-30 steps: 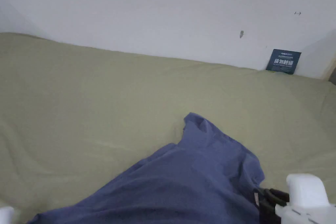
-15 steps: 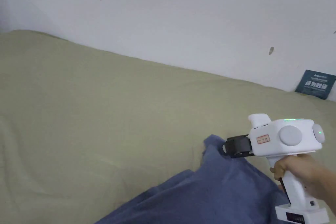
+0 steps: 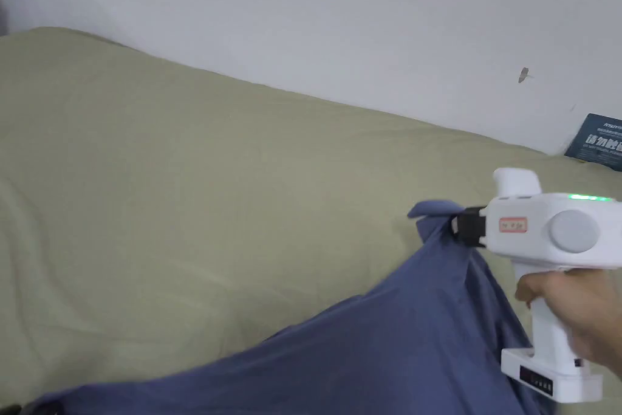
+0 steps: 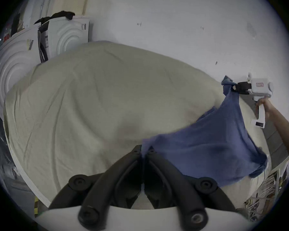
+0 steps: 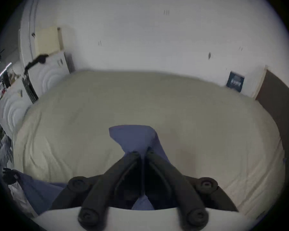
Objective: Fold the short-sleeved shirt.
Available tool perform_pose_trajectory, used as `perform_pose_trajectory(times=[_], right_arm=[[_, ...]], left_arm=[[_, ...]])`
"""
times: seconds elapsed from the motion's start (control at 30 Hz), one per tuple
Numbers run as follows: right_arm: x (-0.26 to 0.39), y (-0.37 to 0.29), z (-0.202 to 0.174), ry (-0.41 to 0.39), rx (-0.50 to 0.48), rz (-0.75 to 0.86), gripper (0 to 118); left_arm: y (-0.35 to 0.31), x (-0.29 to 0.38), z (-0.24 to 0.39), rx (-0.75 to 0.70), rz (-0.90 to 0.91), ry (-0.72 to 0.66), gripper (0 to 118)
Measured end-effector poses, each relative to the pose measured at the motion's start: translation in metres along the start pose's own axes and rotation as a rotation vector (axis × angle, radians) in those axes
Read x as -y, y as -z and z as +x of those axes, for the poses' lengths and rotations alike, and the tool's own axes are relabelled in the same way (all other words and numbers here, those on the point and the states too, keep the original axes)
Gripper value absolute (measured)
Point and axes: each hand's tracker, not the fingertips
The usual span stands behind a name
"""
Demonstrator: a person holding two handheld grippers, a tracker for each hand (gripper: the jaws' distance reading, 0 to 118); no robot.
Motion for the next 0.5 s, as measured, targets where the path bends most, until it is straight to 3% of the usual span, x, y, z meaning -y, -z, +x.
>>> perform_pose_trajectory(times=[0.07,0.27,0.5], right_arm=[[-0.024,-0.029,-0.002,0.014,-0.034,0.062,3],[-0.085,-0.094,-0.001,0.005,0.05,0.257,3],[-0.156,-0.149,0.007,-0.022,0.145,0.419,3]], left_arm=[[-0.003,-0.022,0.005,0.022,0.029,0.001,0],[-0.016,-0.096,0.029,0.102,0.18,0.049,0],[-0.022,-0.197,0.066,0.123,0.302,0.245,0]])
